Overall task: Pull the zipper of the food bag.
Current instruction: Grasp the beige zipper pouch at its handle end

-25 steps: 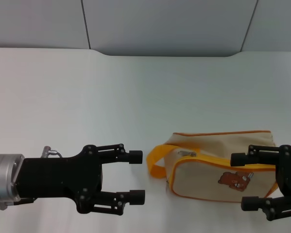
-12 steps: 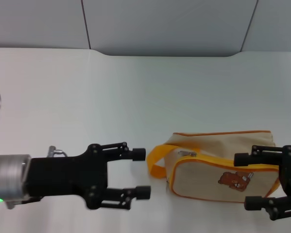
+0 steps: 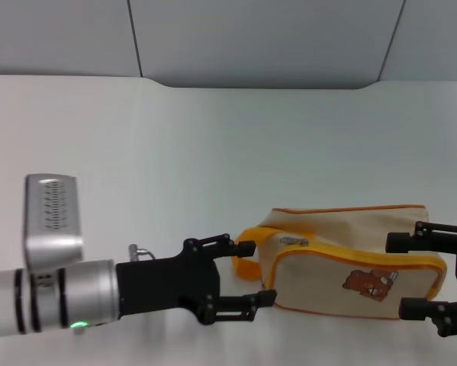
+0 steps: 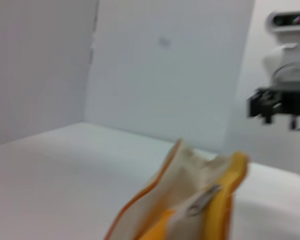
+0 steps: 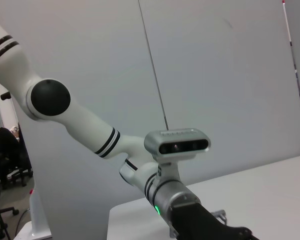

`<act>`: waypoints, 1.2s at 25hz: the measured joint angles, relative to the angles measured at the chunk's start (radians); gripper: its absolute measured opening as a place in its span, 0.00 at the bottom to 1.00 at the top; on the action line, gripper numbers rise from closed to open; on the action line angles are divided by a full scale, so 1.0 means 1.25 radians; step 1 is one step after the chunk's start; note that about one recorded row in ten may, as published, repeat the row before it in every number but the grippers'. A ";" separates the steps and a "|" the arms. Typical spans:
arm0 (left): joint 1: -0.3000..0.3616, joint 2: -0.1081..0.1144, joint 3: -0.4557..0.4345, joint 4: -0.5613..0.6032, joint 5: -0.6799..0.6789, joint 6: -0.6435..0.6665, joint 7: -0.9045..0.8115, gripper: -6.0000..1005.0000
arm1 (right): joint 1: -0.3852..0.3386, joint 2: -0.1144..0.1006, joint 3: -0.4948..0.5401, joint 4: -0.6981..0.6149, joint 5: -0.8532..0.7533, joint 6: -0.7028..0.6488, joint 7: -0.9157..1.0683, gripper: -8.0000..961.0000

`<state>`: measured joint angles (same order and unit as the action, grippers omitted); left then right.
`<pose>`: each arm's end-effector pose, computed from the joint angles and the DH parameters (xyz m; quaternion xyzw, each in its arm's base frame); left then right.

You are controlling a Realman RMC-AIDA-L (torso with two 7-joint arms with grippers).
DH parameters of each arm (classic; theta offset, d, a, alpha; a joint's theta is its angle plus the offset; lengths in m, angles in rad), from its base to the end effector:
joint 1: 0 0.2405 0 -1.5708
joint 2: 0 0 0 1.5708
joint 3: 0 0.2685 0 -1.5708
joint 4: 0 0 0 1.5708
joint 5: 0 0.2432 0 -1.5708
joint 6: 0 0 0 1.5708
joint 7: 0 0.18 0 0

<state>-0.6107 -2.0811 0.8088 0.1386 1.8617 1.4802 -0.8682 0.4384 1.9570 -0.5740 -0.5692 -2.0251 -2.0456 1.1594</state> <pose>-0.2651 0.3170 -0.1371 -0.9466 -0.1344 -0.2860 0.0642 0.2943 0.2879 0.0231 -0.9371 0.1168 0.3285 0.0175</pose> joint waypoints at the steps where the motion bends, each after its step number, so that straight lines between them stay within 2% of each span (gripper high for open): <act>1: -0.011 0.000 -0.007 -0.022 -0.004 -0.027 0.018 0.81 | -0.001 0.000 0.000 0.000 0.000 0.001 0.000 0.81; 6: -0.049 0.000 -0.028 -0.096 -0.010 -0.111 0.071 0.81 | -0.002 -0.001 0.001 0.000 0.000 0.004 0.000 0.80; 16: -0.069 0.000 -0.051 -0.134 -0.011 -0.130 0.074 0.78 | -0.005 -0.002 0.027 0.000 0.001 0.006 0.000 0.79; 21: -0.073 0.000 -0.082 -0.150 -0.010 -0.137 0.082 0.55 | -0.005 -0.002 0.030 0.000 0.001 0.006 0.000 0.78; 30: -0.085 0.000 -0.085 -0.165 -0.004 -0.143 0.086 0.19 | -0.005 -0.002 0.030 0.000 0.004 0.006 -0.001 0.77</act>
<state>-0.7176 -2.0816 0.7032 -0.0679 1.8566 1.3011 -0.7606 0.4325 1.9542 -0.5365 -0.5691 -2.0205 -2.0386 1.1583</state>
